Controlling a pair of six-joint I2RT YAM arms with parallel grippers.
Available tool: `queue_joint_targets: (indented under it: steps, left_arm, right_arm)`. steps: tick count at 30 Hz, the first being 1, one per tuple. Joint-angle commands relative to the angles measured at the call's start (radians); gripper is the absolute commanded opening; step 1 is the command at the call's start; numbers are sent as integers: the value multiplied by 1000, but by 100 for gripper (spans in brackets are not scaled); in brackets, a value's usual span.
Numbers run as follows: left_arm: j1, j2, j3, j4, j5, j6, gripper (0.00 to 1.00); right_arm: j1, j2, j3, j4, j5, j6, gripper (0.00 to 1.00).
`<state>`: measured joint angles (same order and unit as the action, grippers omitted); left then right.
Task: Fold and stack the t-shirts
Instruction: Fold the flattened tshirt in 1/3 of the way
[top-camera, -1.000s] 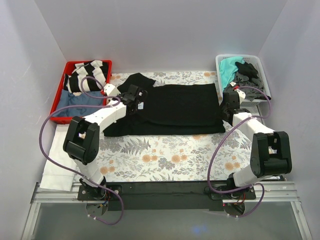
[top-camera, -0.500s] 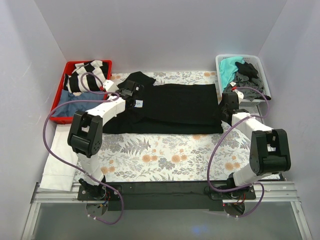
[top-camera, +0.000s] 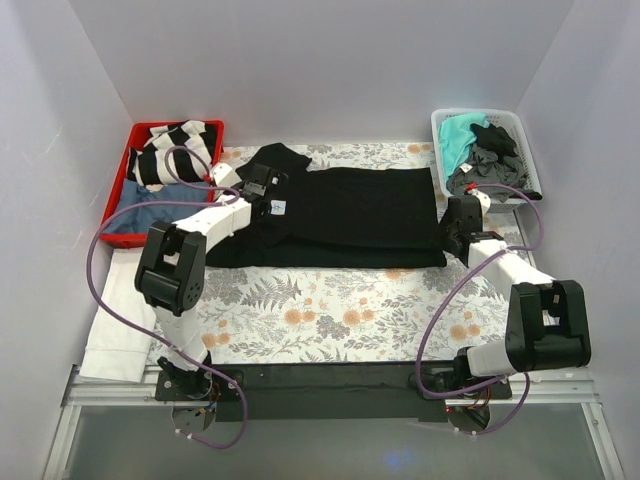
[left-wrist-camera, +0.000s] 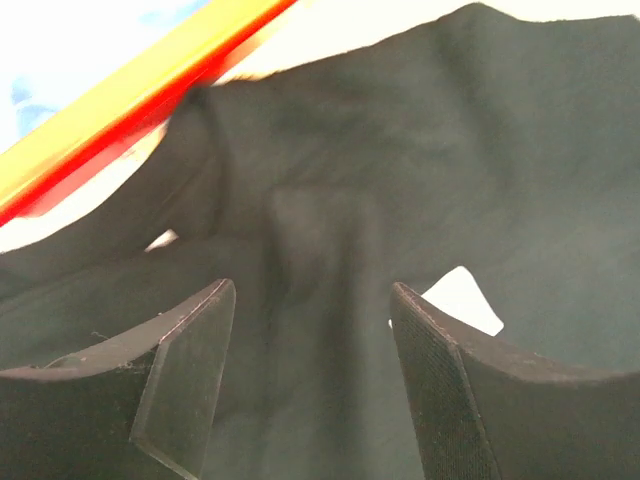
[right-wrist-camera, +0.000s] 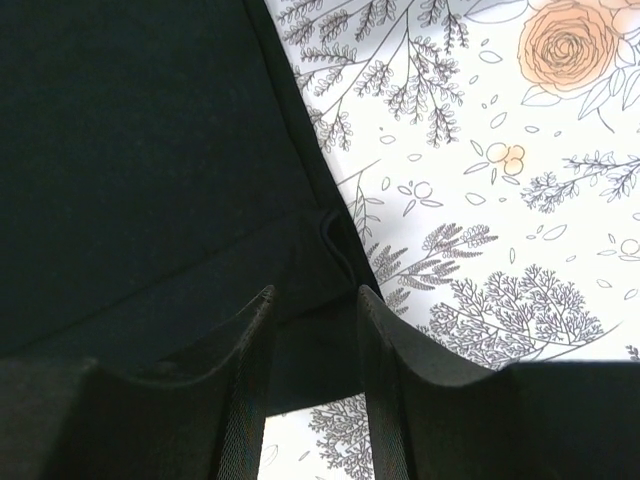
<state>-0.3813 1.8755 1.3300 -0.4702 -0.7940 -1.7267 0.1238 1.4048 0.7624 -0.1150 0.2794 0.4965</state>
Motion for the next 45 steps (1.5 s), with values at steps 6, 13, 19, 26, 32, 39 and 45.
queue_joint_targets:
  steps: [6, 13, 19, 26, 32, 39, 45]
  left_arm:
    - [7, -214, -221, -79, 35, -98, 59]
    - [7, -251, -345, -150, 62, -201, 57]
    - [10, -214, -373, -104, 70, -211, 57]
    - [21, -205, -333, -71, 44, -183, 57]
    - [27, -234, -327, -74, 39, -172, 57]
    - [35, -237, -319, -71, 30, -166, 56]
    - [44, -193, -313, -53, 41, -162, 56]
  right_arm:
    - [-6, -110, -46, -32, -61, -13, 43]
    - [-4, -153, -121, -52, -151, -15, 41]
    - [-3, -126, -169, -11, -174, -26, 37]
    - [-4, -60, -117, 20, -178, -35, 33]
    - [-3, -78, -81, 15, -216, -30, 33]
    - [-1, -121, -72, 9, -244, -21, 33]
    - [2, -70, -66, 9, -240, -24, 33]
